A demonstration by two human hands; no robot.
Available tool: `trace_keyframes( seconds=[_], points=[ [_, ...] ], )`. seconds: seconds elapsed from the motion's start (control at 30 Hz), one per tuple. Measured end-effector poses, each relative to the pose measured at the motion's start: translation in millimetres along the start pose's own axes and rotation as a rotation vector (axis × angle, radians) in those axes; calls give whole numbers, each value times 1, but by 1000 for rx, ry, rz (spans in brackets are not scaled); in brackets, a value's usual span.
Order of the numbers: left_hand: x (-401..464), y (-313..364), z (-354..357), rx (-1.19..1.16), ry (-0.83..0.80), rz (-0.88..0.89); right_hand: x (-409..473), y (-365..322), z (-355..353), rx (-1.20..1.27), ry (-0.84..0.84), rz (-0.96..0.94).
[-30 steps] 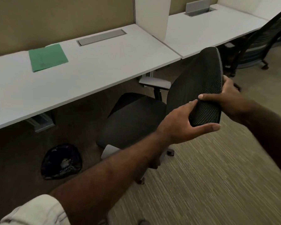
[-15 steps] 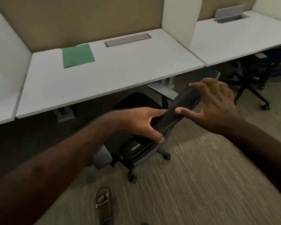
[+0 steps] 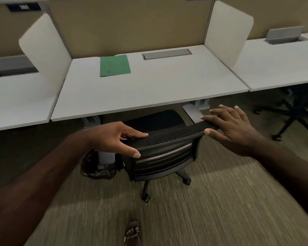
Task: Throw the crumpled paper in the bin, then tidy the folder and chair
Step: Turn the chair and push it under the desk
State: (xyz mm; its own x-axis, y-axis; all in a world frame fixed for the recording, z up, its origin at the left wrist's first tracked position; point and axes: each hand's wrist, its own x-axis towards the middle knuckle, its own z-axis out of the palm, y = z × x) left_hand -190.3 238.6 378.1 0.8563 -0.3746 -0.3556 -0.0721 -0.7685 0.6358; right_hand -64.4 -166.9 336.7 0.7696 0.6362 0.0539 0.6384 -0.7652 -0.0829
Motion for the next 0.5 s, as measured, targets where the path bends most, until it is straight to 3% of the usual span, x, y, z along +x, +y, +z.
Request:
trace_keyframes(
  seconds=[0.5],
  points=[
    [-43, -44, 2, -42, 354, -50, 27, -28, 19, 33, 110, -33]
  ],
)
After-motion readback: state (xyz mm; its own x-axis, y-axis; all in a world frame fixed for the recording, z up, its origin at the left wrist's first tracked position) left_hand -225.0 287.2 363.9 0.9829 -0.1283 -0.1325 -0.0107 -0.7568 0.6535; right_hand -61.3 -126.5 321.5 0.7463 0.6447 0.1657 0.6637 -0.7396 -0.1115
